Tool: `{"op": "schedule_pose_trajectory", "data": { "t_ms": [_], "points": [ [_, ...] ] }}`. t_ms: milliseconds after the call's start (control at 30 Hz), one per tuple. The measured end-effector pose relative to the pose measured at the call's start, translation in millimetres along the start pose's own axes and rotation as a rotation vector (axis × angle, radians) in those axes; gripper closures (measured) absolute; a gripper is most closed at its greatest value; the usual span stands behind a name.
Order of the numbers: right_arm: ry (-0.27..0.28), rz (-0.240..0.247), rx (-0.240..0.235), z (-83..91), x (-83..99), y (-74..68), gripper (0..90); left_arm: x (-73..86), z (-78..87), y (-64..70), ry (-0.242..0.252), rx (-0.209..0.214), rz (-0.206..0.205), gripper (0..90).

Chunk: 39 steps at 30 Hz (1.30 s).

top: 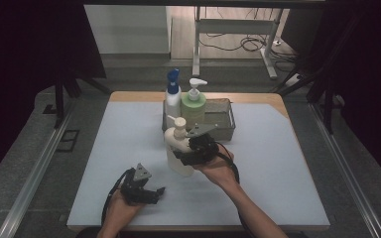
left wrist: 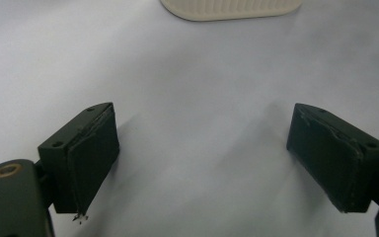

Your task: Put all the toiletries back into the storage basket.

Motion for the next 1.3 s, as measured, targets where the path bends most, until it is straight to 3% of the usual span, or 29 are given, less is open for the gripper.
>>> {"op": "schedule_pose_trajectory", "data": {
  "t_ms": [333, 667, 1300],
  "points": [
    [-0.019, 0.004, 0.018, 3.8, -1.7, -1.9, 36.8, 0.0, 0.0, 0.0, 0.000, 0.001, 0.001, 12.2],
    [-0.015, -0.002, 0.033, 27.1, -8.6, 4.7, 37.1, -0.1, 0.0, 0.0, 0.000, 0.002, 0.001, 12.2],
    [-0.025, -0.080, 0.133, 73.9, 12.5, 48.0, 37.2, -0.1, 0.0, 0.1, 0.000, 0.002, 0.001, 12.3]
  ]
}}
Point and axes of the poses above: each handheld gripper's, and its own axes: z roughly backward along the jaws, x roughly out of its underside, y roughly to its right, the point moved 8 cm from there along -z, roughly forward along the jaws, and after that the axes turned 15 degrees about z, right-handed, at the moved point
